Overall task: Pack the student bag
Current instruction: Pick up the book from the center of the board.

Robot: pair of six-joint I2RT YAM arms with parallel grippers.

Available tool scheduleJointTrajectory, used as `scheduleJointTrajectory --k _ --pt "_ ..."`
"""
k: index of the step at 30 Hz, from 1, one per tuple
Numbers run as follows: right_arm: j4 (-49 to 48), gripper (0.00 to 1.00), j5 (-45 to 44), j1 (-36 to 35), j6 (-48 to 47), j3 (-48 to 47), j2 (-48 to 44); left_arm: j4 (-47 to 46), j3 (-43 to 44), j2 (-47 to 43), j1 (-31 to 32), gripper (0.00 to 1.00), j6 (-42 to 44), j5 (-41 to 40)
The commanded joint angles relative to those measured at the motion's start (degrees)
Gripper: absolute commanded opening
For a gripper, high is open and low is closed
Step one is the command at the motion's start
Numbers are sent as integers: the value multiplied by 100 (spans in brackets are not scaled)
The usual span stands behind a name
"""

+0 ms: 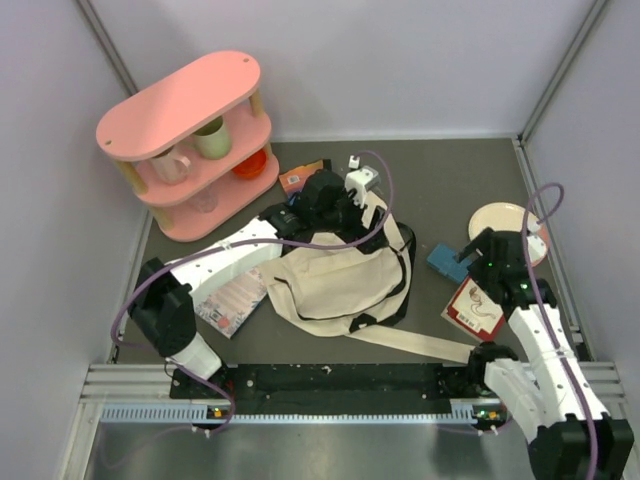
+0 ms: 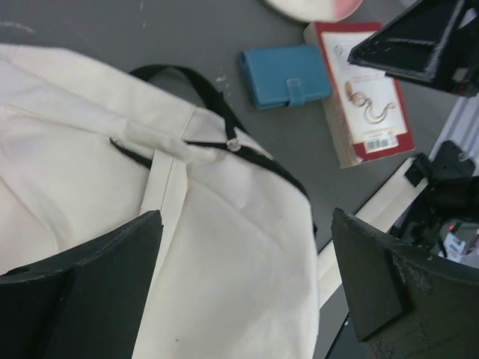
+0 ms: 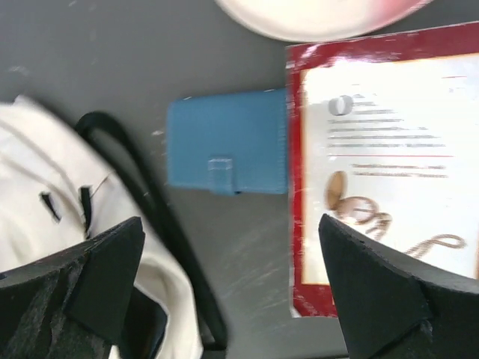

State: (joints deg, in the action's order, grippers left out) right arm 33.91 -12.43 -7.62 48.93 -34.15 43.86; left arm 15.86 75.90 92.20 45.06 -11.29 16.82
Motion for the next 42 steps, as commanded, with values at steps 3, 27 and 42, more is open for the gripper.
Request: scheduleJointTrajectory --k 3,27,42 --pt "914 99 364 1453 -376 -469 -131 -1320 82 33 47 99 -732 953" --pt "644 99 687 2730 -13 927 536 -2175 1358 2741 1260 99 -1657 1922" --pt "-737 91 3203 2722 -1061 1657 563 -804 2262 3471 1242 99 -1138 983"
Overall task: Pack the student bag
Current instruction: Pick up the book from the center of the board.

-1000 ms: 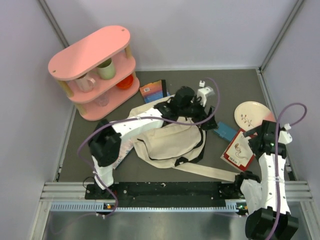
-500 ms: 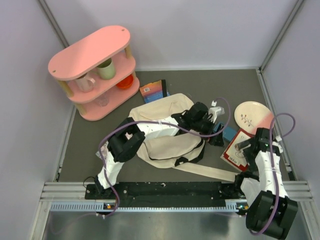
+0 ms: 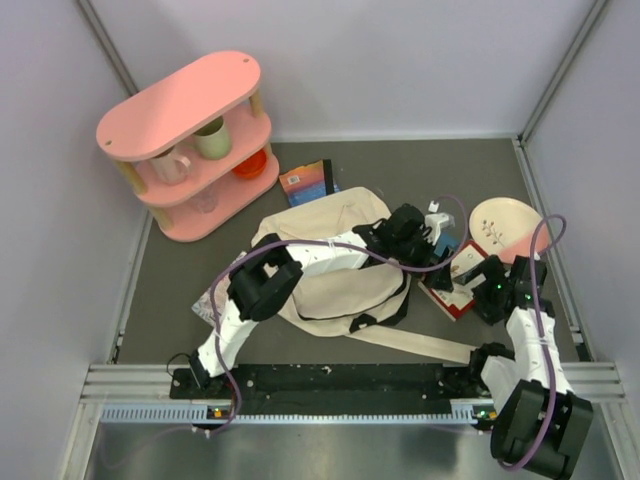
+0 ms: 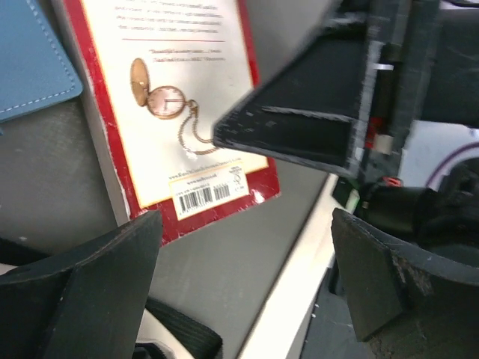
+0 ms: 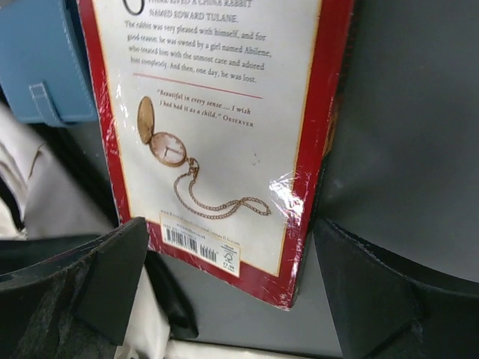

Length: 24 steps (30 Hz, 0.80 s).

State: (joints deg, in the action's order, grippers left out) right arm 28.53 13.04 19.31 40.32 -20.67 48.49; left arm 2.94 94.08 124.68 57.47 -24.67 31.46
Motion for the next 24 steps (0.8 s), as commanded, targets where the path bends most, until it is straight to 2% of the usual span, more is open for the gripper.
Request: scheduleJointTrajectory --k 1,12,18,24 --pt "-190 91 604 29 -199 317 117 575 470 275 -8 99 173 -614" --pt "-24 94 85 29 143 247 -76 752 1051 452 -140 98 542 -1458" --pt "29 95 -310 29 433 282 -340 646 1244 811 -272 98 305 -862" --pt "-137 95 -381 29 468 177 -174 752 1385 1128 -280 98 270 -308"
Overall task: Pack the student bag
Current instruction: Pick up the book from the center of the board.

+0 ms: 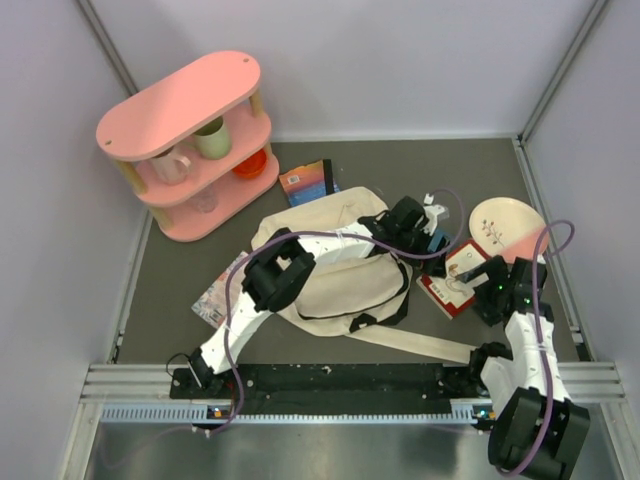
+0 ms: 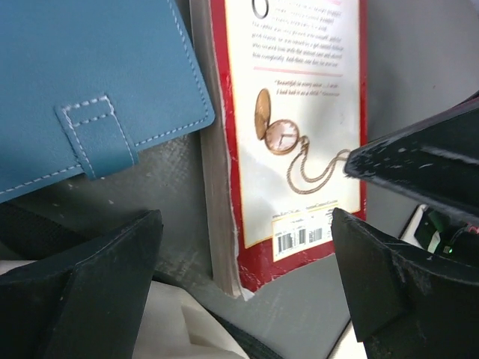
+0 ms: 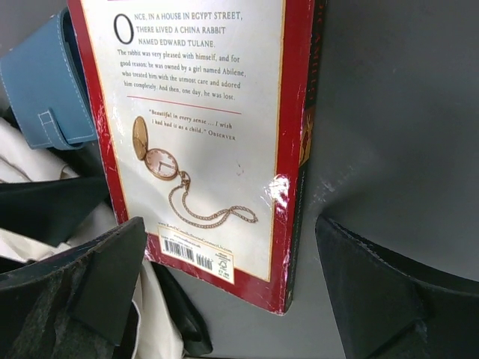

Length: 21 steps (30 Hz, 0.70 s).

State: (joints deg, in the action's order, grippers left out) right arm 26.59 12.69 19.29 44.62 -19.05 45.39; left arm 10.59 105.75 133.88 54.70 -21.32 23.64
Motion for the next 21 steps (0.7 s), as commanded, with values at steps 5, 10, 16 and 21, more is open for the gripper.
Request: scheduleJointTrajectory --k 5,10,16,21 --pt "-171 95 -293 40 20 -20 374 13 209 348 -3 98 -144 650" --pt "-487 93 -39 31 -41 -2 725 -188 165 410 -3 98 -250 1265" --pt "-839 85 339 31 -103 103 1051 -601 16 419 6 93 -495 2214" --pt "-875 79 418 40 -103 182 947 -926 -20 384 6 75 -750 2373"
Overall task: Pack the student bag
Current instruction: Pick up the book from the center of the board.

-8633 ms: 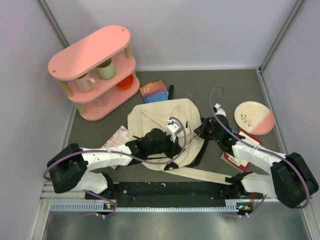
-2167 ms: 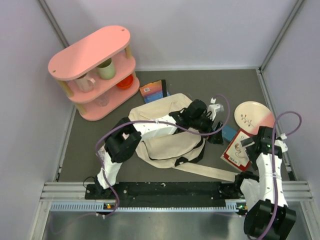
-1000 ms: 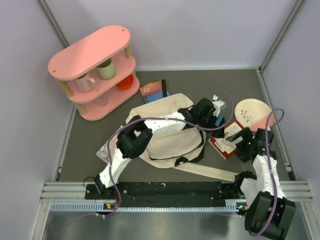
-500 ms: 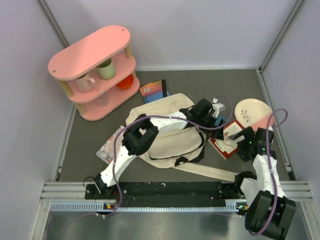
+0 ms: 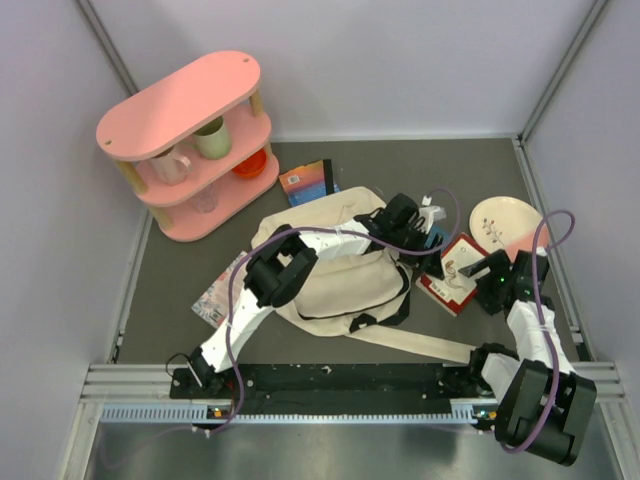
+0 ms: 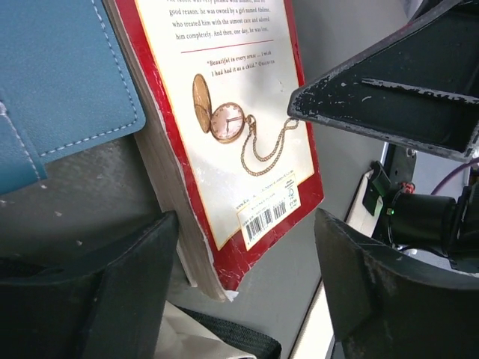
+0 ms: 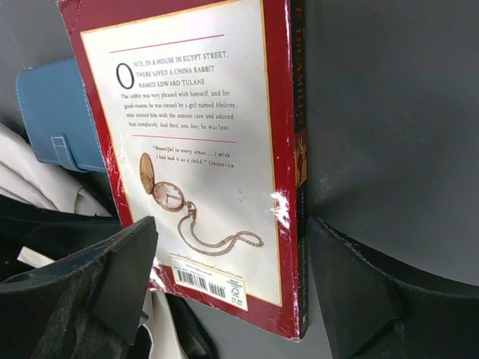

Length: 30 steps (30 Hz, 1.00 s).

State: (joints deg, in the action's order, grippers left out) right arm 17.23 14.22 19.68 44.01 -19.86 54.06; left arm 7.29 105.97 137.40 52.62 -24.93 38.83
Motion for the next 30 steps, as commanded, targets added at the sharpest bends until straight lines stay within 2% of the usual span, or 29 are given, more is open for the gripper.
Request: scheduleJointTrajectory --k 1,5,13,16,17,18,21,24,28,30 --pt "61 79 318 -8 -42 280 8 -658 -50 32 214 70 -442 924" --pt "70 77 327 -8 -15 403 -247 -1168 -33 58 214 59 -811 1196" --pt "131 77 327 -8 29 500 -423 -950 -7 32 205 55 -830 961" --pt "157 77 310 -8 20 465 -423 -765 -33 23 178 43 -786 601" --pt "166 77 301 -8 11 465 -423 -573 -33 6 178 36 -751 504" --pt "175 77 283 -8 3 448 -432 -501 -33 -3 161 24 -724 364" --pt "245 77 248 -8 -6 404 -476 -377 -7 -64 126 0 -671 301" --pt "578 82 117 -8 -76 202 -633 -386 28 -187 117 0 -627 441" --pt "1316 93 -270 -8 -217 -411 -1090 -377 116 -660 117 0 -584 599" --pt "1703 95 -393 -8 -261 -667 -1405 -351 143 -898 117 0 -540 538"
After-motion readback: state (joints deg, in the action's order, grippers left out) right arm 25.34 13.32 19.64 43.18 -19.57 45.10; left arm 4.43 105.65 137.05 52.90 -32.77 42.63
